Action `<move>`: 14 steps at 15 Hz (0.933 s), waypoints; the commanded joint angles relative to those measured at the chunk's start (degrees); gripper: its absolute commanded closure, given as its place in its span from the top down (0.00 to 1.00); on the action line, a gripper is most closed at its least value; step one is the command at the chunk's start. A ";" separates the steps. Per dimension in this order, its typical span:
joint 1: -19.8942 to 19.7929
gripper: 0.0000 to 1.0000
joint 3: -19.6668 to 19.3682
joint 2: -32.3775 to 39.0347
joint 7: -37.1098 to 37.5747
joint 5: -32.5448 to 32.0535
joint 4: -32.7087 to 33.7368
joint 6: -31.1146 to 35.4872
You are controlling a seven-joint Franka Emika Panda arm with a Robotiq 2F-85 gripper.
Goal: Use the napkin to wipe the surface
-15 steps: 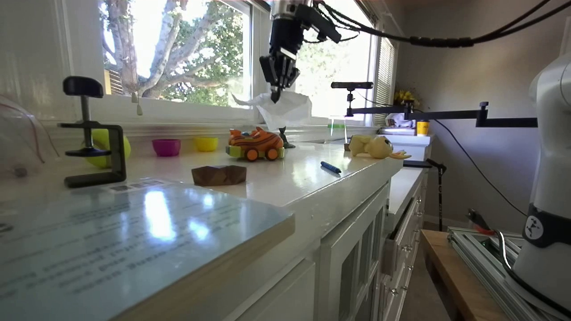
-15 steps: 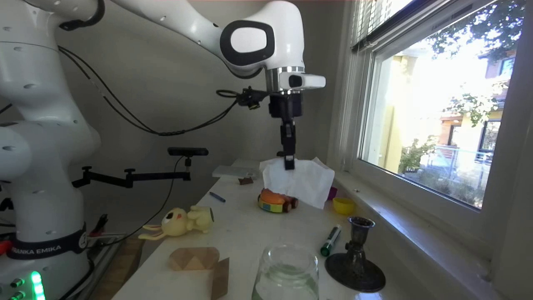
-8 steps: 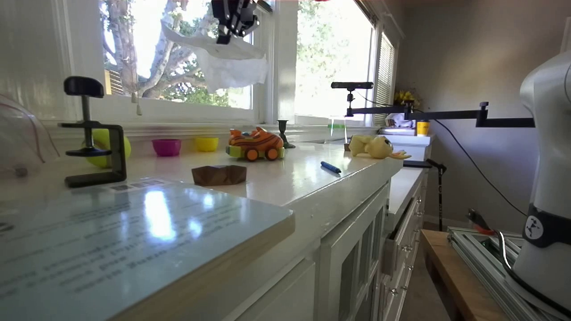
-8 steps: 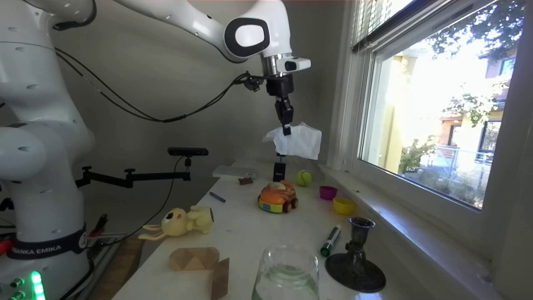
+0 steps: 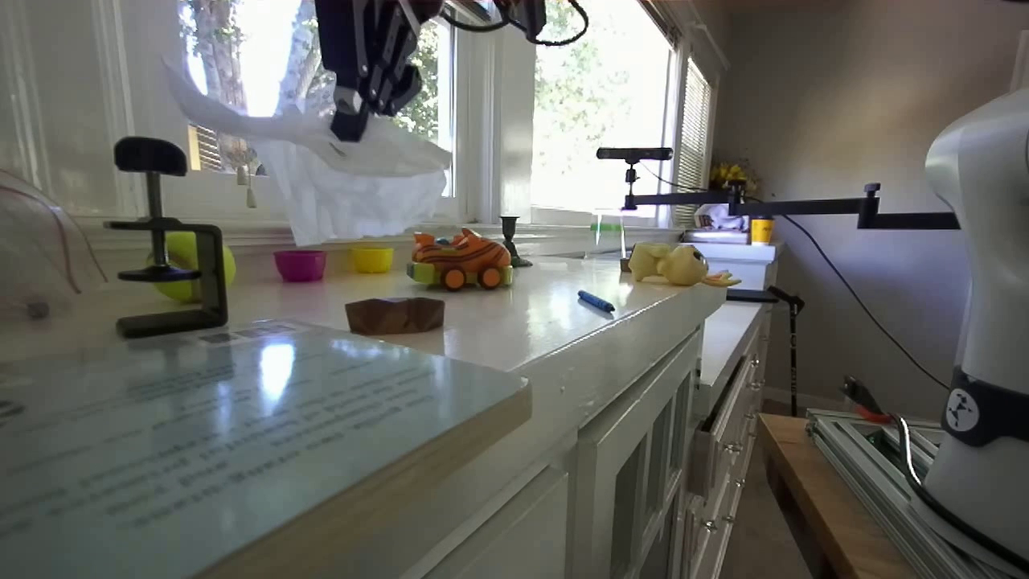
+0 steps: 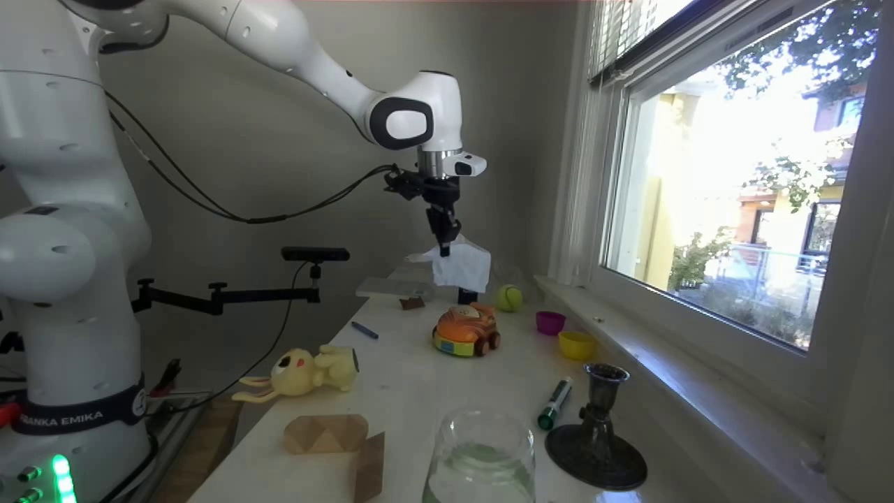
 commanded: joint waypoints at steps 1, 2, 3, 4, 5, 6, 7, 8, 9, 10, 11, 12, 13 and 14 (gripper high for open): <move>0.33 0.00 0.98 0.00 -2.50 -0.03 -5.07 2.68; 0.15 0.00 1.37 0.01 -1.88 -1.29 -6.42 4.04; 0.05 0.00 1.64 0.14 -1.61 -2.24 -7.75 5.59; -0.03 0.00 1.87 0.19 -1.34 -3.20 -9.21 7.56; -0.04 0.00 1.92 0.40 -1.42 -3.74 -10.27 8.87; -0.14 0.00 2.10 0.67 -1.10 -4.95 -11.55 10.97; -0.23 0.00 2.22 0.97 -0.87 -6.26 -12.68 12.94; -0.28 0.00 2.32 1.30 -0.60 -7.53 -13.57 14.71; -0.34 0.00 2.41 1.69 -0.23 -8.85 -14.31 16.24; -0.38 0.00 2.36 2.00 -0.29 -9.85 -14.84 17.31; -0.46 0.00 2.44 2.57 -0.15 -11.15 -15.15 18.43; -0.40 0.00 2.38 3.07 -1.04 -12.04 -15.21 19.11; -0.41 0.00 2.35 3.60 -1.20 -12.91 -15.10 19.66; -0.56 0.00 2.33 4.28 -0.83 -14.06 -14.66 20.26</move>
